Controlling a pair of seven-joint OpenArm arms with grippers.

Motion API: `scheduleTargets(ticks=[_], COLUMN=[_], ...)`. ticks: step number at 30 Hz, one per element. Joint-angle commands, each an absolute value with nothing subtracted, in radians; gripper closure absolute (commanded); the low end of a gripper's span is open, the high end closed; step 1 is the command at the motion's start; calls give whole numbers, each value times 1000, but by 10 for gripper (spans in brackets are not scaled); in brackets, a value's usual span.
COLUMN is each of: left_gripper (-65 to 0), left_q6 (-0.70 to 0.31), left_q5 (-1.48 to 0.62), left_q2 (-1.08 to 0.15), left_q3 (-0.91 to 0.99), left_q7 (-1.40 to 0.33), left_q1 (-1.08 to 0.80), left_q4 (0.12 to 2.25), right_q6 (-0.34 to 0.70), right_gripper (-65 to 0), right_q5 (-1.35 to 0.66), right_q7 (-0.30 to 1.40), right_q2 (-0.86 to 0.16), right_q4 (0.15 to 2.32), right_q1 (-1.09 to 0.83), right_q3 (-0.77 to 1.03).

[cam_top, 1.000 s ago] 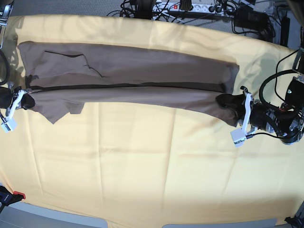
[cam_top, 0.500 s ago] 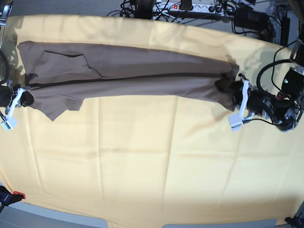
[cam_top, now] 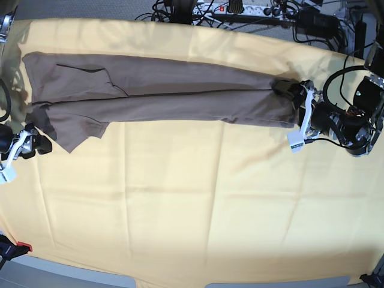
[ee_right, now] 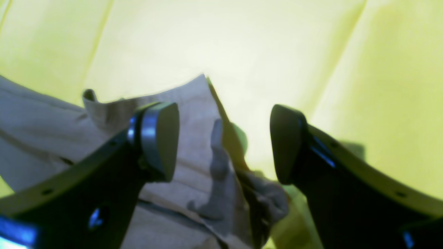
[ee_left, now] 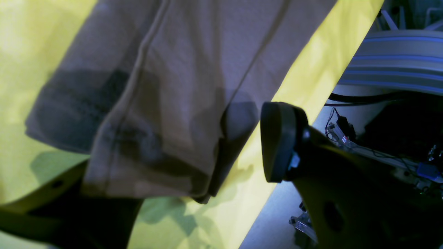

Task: Fold the T-shirt properly
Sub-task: 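Fold the grasped side edge over toward the collar with both grippers, then lower the folded edge onto the shirt and open both grippers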

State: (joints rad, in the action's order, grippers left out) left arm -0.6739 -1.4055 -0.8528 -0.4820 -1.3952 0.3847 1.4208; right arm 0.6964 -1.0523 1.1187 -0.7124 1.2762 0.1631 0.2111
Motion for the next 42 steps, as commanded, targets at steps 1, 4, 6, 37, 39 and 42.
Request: scheduleTargets(ticks=[1,4,6,37,39,42], left_gripper=[-379,-379,-379,-379,-379,-379], left_q6=[-677,-677,-677,-678,-681,-681], left_q5=[-1414,-1415,-1415,-1423,-1423,-1422], left_q2=[-873,-873,-873,-873,-873,-873], left_q3=[-469,-469,-469,-469,-469,-469], left_q7=[-1396,-1396,-1391,-1383,-1383,-1383], left_q1=[405,405,405,405,405,410], left_q4=[1431,1431,1431,1431,1431,1431], right_q6=[698,698,698,698,698,698], right_gripper=[-433,-433,-433,0,0,0], right_q5=[-1043,-912,-825,-1480,-1484,-1484], right_q7=[1087,1041,987,1396,1396,1396], right_q2=[-719,-665,-640,-662,-667,-670], right_q4=[1290,1284,1264,1257,1303,1402], right_q1=[183,179,177,179,153,94], right_q3=[221,221,221,223,223,223])
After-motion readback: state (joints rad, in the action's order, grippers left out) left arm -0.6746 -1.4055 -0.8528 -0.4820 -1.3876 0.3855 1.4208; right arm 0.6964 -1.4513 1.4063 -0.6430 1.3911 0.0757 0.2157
